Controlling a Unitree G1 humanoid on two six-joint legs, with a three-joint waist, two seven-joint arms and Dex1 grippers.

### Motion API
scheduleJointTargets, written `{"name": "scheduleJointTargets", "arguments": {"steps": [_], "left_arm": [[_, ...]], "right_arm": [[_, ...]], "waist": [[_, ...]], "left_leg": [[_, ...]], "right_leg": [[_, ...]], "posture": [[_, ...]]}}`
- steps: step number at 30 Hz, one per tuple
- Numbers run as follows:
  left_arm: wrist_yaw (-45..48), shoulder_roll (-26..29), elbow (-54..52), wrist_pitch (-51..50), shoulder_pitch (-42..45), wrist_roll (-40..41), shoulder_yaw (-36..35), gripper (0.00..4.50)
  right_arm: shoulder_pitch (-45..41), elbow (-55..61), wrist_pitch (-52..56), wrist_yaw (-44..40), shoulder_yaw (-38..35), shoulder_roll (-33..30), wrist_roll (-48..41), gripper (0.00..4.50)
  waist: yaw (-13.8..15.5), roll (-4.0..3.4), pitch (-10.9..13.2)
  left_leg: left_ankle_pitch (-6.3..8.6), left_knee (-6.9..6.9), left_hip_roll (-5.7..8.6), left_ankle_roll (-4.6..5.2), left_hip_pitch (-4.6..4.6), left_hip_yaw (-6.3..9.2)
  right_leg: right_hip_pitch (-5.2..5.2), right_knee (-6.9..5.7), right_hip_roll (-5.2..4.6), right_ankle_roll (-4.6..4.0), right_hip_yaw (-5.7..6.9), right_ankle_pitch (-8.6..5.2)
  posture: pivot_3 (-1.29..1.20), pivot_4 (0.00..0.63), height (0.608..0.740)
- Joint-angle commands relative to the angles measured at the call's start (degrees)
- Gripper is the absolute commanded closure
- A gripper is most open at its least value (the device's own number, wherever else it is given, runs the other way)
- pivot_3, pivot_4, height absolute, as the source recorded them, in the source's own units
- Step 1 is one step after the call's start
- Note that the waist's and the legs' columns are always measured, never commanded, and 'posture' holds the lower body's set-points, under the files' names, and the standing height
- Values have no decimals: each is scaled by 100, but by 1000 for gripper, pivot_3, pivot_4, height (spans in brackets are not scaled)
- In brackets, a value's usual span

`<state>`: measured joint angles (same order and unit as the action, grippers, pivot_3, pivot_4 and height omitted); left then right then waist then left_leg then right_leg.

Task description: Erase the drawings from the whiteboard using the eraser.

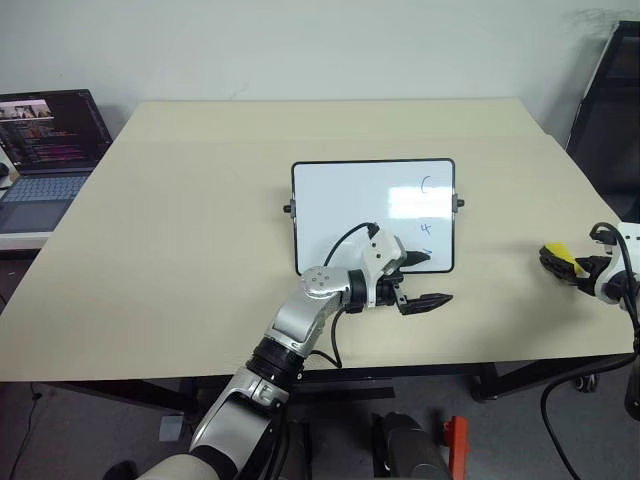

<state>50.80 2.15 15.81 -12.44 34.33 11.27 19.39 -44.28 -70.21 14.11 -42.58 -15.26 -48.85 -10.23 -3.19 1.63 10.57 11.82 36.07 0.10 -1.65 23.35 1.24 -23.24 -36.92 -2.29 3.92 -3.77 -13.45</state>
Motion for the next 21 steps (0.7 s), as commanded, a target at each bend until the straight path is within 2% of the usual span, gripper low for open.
{"name": "scheduleJointTargets", "arguments": {"steps": [1,21], "left_arm": [[-3,-1,-220,45,80,-1,-45,0],[-51,-6,-234,49,28,-29,0,0]], "right_arm": [[-98,-4,-150,39,-111,-90,-16,210],[-204,-13,-227,-49,71,-108,213,210]], "waist": [[-1,0,0],[0,-1,-1]], "left_leg": [[0,0,0,0,0,0],[0,0,0,0,-1,0]], "right_leg": [[0,0,0,0,0,0],[0,-2,0,-5,0,3]], "posture": [[0,150,740],[0,150,740]]}}
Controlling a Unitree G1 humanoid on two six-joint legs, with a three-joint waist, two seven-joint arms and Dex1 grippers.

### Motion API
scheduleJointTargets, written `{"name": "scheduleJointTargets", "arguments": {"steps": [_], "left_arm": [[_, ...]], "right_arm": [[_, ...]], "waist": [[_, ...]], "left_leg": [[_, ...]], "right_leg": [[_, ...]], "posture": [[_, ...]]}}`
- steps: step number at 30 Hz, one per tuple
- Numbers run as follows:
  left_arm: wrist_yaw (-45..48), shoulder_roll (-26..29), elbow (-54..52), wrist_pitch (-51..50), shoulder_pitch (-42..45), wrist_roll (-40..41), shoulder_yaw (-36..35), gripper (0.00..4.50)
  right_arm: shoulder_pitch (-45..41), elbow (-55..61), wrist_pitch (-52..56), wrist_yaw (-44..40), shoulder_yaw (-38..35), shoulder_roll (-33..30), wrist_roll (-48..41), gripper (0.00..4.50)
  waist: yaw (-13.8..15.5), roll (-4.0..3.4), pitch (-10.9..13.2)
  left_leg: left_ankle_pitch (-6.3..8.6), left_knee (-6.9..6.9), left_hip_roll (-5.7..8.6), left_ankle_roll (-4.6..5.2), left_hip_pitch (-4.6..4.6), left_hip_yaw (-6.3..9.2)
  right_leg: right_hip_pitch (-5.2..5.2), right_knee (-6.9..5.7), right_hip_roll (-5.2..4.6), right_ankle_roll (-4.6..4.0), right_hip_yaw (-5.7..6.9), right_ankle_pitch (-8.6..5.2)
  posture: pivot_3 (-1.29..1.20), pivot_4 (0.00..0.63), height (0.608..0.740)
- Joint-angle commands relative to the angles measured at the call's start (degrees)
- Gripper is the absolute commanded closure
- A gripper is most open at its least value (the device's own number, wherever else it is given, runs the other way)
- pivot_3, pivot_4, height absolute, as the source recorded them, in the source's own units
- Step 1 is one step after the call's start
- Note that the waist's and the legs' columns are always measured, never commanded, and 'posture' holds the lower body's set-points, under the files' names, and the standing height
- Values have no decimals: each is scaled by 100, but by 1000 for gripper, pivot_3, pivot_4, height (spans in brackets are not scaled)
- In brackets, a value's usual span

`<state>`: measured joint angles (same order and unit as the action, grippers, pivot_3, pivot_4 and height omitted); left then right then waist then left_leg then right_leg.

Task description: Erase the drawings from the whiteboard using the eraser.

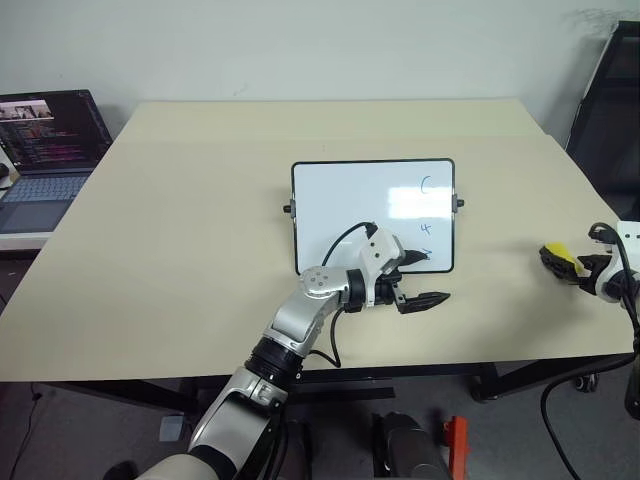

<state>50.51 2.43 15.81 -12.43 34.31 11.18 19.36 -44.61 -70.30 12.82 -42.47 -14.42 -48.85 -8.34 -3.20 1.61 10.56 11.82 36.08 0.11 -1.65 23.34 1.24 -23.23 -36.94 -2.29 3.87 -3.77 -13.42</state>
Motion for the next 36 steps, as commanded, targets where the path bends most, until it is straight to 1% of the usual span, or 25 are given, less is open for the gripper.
{"name": "scheduleJointTargets", "arguments": {"steps": [1,11,15,21,36], "left_arm": [[-21,-32,-235,48,31,-23,5,0],[-13,-70,-212,71,12,-42,26,0],[-32,-86,-209,76,8,-43,21,0],[-37,-107,-217,80,-20,-45,36,0],[-49,-106,-233,204,-4,-121,37,0]], "right_arm": [[-186,-6,-89,-69,-3,-113,48,210],[-476,-59,149,-304,214,-269,310,210],[-575,-104,330,-124,364,-305,485,210],[-737,-145,484,-242,443,-331,555,210],[-688,-192,490,-249,449,-282,601,210]], "waist": [[0,0,0],[2,-2,-1],[2,-3,-2],[-6,-3,-2],[-3,-4,-2]], "left_leg": [[0,0,0,0,0,0],[0,0,0,0,-3,-1],[0,0,0,0,-4,-2],[0,0,0,0,-8,-6],[0,0,0,0,-8,-6]], "right_leg": [[0,0,0,0,0,0],[2,-1,0,-1,-2,1],[2,-2,0,-3,-3,2],[2,-4,0,-4,-7,3],[3,-4,0,-4,-7,3]], "posture": [[0,150,740],[0,150,740],[0,150,740],[0,150,740],[0,150,740]]}}
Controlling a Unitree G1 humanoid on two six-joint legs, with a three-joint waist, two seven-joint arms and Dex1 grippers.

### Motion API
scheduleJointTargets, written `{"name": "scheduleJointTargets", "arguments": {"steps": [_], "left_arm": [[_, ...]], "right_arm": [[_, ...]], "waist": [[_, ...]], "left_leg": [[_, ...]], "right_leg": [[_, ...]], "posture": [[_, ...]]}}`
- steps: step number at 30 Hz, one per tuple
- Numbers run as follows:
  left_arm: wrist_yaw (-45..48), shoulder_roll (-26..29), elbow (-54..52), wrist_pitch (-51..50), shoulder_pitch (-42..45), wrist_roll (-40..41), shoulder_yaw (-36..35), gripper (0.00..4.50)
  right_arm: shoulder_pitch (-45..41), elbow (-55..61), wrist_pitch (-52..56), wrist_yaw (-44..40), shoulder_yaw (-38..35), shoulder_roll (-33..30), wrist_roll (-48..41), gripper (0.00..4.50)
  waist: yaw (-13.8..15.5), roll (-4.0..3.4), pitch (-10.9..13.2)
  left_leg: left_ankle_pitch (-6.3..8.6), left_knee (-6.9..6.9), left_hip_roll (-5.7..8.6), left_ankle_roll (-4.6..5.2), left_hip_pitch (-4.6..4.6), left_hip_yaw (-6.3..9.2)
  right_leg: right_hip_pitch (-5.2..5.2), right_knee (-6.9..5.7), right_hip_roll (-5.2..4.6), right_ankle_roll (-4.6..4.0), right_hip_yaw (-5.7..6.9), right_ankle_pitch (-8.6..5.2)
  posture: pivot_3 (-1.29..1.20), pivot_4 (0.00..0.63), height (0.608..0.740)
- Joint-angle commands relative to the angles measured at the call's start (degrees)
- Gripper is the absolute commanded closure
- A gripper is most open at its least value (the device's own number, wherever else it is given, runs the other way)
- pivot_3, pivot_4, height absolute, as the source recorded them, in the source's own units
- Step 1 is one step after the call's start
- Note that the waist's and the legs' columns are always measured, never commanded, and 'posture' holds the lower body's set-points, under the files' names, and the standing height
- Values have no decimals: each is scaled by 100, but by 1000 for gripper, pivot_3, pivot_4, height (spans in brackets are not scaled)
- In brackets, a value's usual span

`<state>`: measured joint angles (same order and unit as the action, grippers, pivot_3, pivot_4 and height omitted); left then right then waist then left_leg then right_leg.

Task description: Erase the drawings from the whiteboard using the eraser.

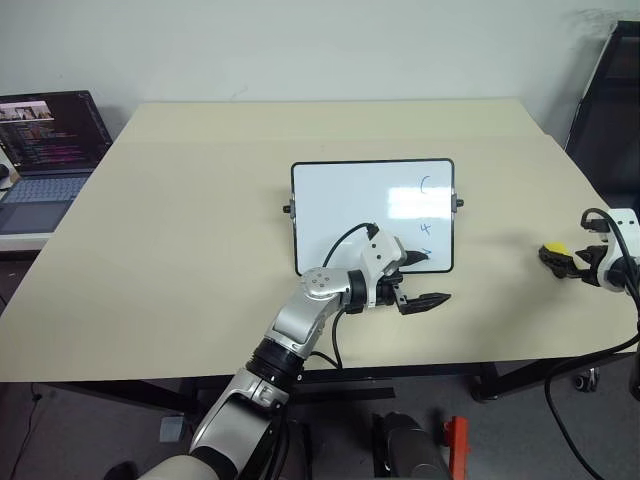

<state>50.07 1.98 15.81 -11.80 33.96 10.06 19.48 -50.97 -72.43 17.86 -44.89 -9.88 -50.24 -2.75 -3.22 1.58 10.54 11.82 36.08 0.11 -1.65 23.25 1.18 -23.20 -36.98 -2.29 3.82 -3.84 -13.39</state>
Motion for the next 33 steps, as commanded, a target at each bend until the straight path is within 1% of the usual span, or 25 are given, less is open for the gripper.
{"name": "scheduleJointTargets", "arguments": {"steps": [1,7,11,16,19,25,26,28,29,31,32,33], "left_arm": [[-4,-64,-235,140,29,-10,28,0],[-14,-82,-242,126,8,-4,33,0],[-20,-93,-226,126,12,-3,29,0],[-19,-75,-218,138,7,-9,17,0],[-23,-73,-210,140,14,-11,11,0],[-27,-73,-214,144,7,-11,12,0],[-29,-73,-216,143,5,-11,12,0],[-32,-75,-217,141,1,-8,13,0],[-34,-74,-217,142,1,-9,14,0],[-42,-69,-227,140,-4,-5,18,0],[-45,-67,-233,138,-8,-4,20,0],[-47,-65,-237,137,-11,-4,22,0]], "right_arm": [[-49,26,-1,-30,11,-143,55,210],[-78,32,42,-110,57,-166,126,210],[-112,15,28,22,54,-161,183,210],[-104,25,-48,-9,66,-125,187,210],[-123,5,-73,209,73,-102,222,210],[-106,9,-67,237,90,-102,243,210],[-104,0,-75,298,83,-102,247,317],[-96,-5,-90,301,86,-100,256,317],[-89,5,-97,244,86,-95,253,818],[-89,16,-108,263,84,-89,265,878],[-95,17,-121,337,86,-88,282,1387],[-102,12,-135,403,92,-87,300,1486]], "waist": [[0,0,0],[0,0,0],[0,0,0],[0,0,0],[0,0,0],[-1,-1,0],[-1,-1,0],[0,-1,0],[0,-1,0],[-1,-1,0],[-1,-1,0],[0,-1,0]], "left_leg": [[0,0,0,0,0,0],[0,0,0,0,0,0],[0,0,0,0,0,0],[0,0,0,0,0,0],[0,0,0,0,0,-1],[0,0,0,0,0,-1],[0,0,0,0,0,-1],[0,0,0,0,0,-1],[0,0,0,0,0,-1],[0,0,0,0,-1,-1],[0,0,0,0,-1,-1],[0,0,0,0,-1,-1]], "right_leg": [[0,0,0,0,0,0],[0,0,0,0,0,0],[0,0,0,0,0,0],[0,-1,0,-1,0,1],[0,0,0,-1,-1,1],[0,-1,0,-1,-1,1],[0,-1,0,-1,-1,1],[0,-1,0,-1,-1,1],[0,-1,0,-1,-1,1],[0,-1,0,-1,-2,1],[0,-1,0,-1,-1,1],[0,-1,0,-1,-2,1]], "posture": [[0,150,740],[0,150,740],[0,150,740],[0,150,740],[0,150,740],[0,150,740],[0,150,740],[0,150,740],[0,150,740],[0,150,740],[0,150,740],[0,150,740]]}}
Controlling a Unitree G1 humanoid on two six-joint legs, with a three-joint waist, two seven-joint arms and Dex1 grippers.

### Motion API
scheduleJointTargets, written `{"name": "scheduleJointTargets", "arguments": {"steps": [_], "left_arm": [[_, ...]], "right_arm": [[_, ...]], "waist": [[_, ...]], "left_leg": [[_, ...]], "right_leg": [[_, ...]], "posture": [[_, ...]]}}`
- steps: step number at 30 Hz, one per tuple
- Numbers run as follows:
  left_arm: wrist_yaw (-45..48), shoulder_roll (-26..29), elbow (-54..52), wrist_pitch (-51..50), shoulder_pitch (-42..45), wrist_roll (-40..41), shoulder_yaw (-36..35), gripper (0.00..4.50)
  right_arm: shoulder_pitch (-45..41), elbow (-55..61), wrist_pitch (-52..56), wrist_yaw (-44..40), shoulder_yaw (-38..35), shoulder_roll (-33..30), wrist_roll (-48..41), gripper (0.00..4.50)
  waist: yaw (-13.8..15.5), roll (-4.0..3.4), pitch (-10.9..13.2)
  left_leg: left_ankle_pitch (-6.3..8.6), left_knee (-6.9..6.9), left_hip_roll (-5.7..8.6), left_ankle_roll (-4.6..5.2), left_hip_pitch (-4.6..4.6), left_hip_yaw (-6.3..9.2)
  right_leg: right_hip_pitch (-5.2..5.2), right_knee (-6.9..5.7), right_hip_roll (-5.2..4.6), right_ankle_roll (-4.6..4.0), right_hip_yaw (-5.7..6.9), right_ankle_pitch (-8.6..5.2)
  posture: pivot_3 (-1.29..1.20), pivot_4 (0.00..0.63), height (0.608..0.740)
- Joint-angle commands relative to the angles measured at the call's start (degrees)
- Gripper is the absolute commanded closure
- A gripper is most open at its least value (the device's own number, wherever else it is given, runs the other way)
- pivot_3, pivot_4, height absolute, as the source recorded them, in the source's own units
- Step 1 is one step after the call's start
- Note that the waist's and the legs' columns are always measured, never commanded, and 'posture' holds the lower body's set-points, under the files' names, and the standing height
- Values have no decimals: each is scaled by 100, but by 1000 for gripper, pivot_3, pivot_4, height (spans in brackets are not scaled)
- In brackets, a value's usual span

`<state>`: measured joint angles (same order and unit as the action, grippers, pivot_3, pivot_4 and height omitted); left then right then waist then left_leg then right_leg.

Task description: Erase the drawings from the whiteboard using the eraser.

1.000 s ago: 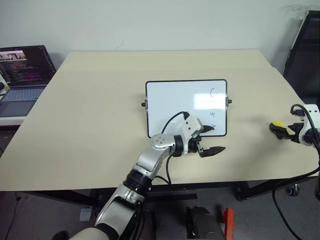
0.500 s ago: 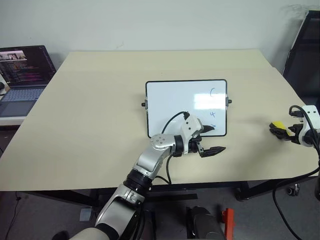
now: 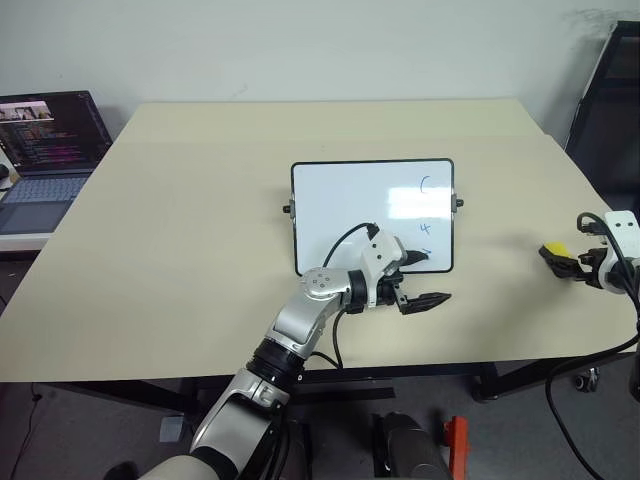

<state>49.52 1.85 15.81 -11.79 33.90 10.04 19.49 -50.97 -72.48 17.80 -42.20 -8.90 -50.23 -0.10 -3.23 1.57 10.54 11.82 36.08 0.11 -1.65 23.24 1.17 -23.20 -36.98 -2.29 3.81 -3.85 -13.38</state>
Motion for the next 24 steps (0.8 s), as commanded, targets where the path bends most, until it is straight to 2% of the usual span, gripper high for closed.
{"name": "scheduleJointTargets", "arguments": {"steps": [1,13,16,21,24], "left_arm": [[9,-51,-240,137,-7,-2,22,0],[21,-37,-250,123,-18,-1,27,0],[17,-34,-258,115,-23,-2,28,0],[6,-29,-273,105,-29,-3,23,0],[0,-24,-284,95,-36,-5,24,0]], "right_arm": [[-98,21,-177,158,17,-91,65,1486],[-73,-4,-149,25,29,-64,68,1486],[-67,-11,-140,14,26,-51,64,2053],[-49,-18,-128,13,19,-24,56,3545],[-35,-19,-125,12,15,-1,48,3597]], "waist": [[0,0,0],[0,0,0],[0,0,0],[0,0,0],[0,0,0]], "left_leg": [[0,0,0,0,0,0],[0,0,0,0,-1,-1],[0,0,0,0,-1,-1],[0,0,0,0,-1,-1],[0,1,0,0,-2,-1]], "right_leg": [[0,0,0,0,0,0],[0,-1,0,0,-1,0],[0,-1,0,0,-2,0],[1,-1,0,0,-2,0],[2,-1,0,0,-2,1]], "posture": [[0,150,740],[0,150,740],[0,150,740],[0,150,740],[0,150,740]]}}
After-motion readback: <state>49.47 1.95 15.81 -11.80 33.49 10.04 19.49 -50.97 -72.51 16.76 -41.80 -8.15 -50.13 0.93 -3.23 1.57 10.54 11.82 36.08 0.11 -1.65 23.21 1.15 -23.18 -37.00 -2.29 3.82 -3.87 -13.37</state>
